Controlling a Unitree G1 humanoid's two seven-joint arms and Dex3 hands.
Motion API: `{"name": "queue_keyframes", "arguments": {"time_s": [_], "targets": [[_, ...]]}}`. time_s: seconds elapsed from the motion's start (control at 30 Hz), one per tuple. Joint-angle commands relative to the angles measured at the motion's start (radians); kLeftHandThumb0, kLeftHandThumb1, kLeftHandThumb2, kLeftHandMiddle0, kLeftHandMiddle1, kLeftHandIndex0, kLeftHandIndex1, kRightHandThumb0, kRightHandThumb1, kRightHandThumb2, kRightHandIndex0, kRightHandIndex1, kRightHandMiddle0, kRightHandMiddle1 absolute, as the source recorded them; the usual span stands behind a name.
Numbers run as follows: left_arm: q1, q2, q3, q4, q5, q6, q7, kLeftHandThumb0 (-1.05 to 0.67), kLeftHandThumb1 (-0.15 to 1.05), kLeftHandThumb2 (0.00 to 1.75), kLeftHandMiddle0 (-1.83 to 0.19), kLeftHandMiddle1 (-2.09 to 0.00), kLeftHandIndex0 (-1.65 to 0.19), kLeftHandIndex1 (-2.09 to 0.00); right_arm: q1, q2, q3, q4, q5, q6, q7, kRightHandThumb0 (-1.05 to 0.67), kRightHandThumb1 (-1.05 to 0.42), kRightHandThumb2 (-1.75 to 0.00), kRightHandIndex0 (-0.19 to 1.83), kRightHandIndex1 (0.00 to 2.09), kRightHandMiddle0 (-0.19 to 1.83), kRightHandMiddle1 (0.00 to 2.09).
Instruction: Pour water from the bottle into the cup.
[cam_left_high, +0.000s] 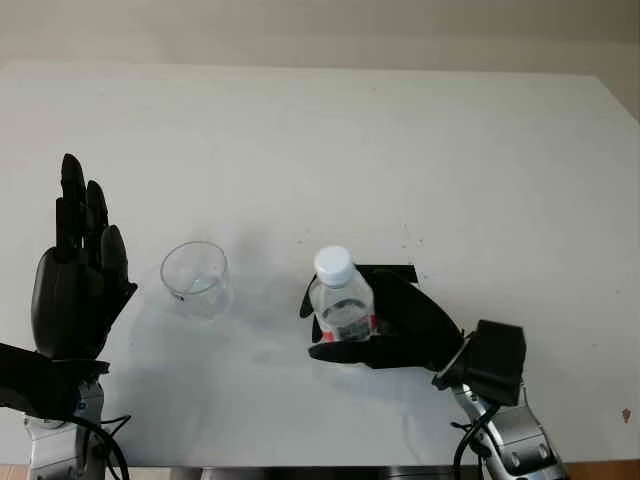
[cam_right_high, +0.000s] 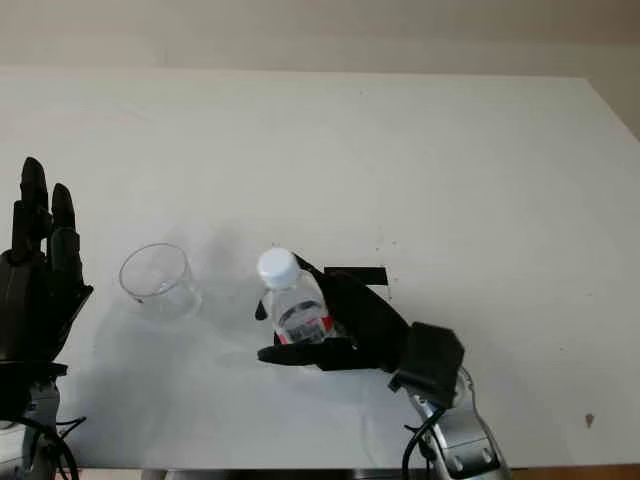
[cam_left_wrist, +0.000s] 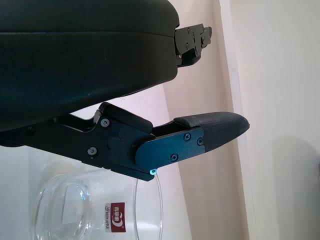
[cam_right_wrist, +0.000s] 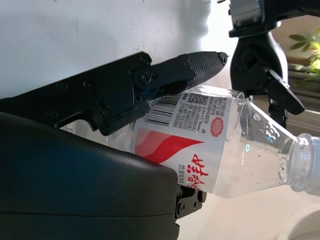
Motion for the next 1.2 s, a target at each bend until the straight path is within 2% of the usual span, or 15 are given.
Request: {"name": "queue_keyframes", "arguments": {"time_s": [0.0, 0.13, 0.3, 0.47, 0.67, 0.8, 0.93, 1.0, 1.07, 1.1, 1.17], "targets": [[0.006, -0.002, 0.001, -0.018, -0.003, -0.004, 0.002, -0.69, 1.05, 0.67, 0.19, 0.00, 0.19, 0.00, 0.027, -0.001, 0.000, 0.015, -0.014, -0.019, -0.019, -0.44, -1.05, -0.55, 1.83, 2.09, 1.83, 2.09], [0.004, 0.002, 0.002, -0.014, -0.005, -0.007, -0.003, -0.68, 1.05, 0.67, 0.19, 0.00, 0.19, 0.00, 0.032, 0.007, -0.001, 0.031, -0.021, -0.050, -0.050, -0.43, -1.05, -0.62, 1.83, 2.09, 1.83, 2.09], [-0.011, 0.005, 0.002, 0.001, -0.007, -0.011, -0.007, -0.67, 1.05, 0.68, 0.19, 0.00, 0.19, 0.00, 0.023, 0.023, -0.009, 0.049, -0.013, -0.064, -0.086, -0.42, -1.05, -0.63, 1.83, 2.09, 1.83, 2.09], [-0.021, 0.007, 0.003, 0.009, 0.004, -0.011, 0.004, -0.67, 1.05, 0.68, 0.19, 0.00, 0.19, 0.00, -0.043, 0.032, -0.045, 0.053, 0.008, -0.075, -0.111, -0.42, -1.05, -0.64, 1.83, 2.09, 1.83, 2.09], [-0.033, 0.009, -0.002, 0.022, 0.007, -0.014, 0.000, -0.67, 1.05, 0.68, 0.19, 0.00, 0.19, 0.00, -0.299, 0.005, -0.105, 0.086, -0.024, -0.046, -0.134, -0.37, -1.05, -0.65, 1.83, 2.09, 1.83, 2.09], [-0.041, 0.009, -0.006, 0.029, 0.012, -0.015, 0.001, -0.69, 1.05, 0.67, 0.19, 0.00, 0.19, 0.00, -0.548, -0.018, -0.117, 0.234, -0.086, -0.031, -0.152, -0.26, -1.05, -0.77, 1.83, 2.09, 1.83, 2.09], [-0.044, 0.006, -0.011, 0.030, 0.016, -0.013, 0.002, -0.70, 1.05, 0.68, 0.19, 0.00, 0.19, 0.00, -0.716, -0.033, -0.110, 0.428, -0.146, -0.138, -0.187, -0.23, -1.05, -0.66, 1.83, 2.09, 1.82, 2.09], [-0.051, -0.001, -0.013, 0.044, 0.009, -0.025, -0.003, -0.68, 1.05, 0.69, 0.19, 0.00, 0.19, 0.00, -0.805, -0.053, -0.093, 0.558, -0.204, -0.256, -0.228, -0.24, -1.05, -0.55, 1.75, 2.09, 1.57, 2.09], [-0.057, -0.009, -0.017, 0.054, 0.007, -0.035, -0.002, -0.67, 1.05, 0.71, 0.19, 0.00, 0.19, 0.00, -0.893, -0.075, -0.059, 0.683, -0.299, -0.355, -0.296, -0.30, -1.05, -0.42, 1.45, 2.09, 1.18, 2.09], [-0.058, -0.011, -0.019, 0.056, 0.008, -0.036, 0.000, -0.66, 1.05, 0.71, 0.19, 0.00, 0.19, 0.00, -0.932, -0.084, -0.034, 0.733, -0.365, -0.390, -0.352, -0.33, -1.05, -0.37, 1.31, 2.09, 1.05, 2.09], [-0.060, -0.014, -0.022, 0.059, 0.009, -0.043, -0.001, -0.66, 1.05, 0.73, 0.19, 0.00, 0.19, 0.00, -0.990, -0.098, 0.014, 0.812, -0.480, -0.443, -0.460, -0.37, -1.05, -0.28, 1.19, 2.09, 0.95, 2.09]]}}
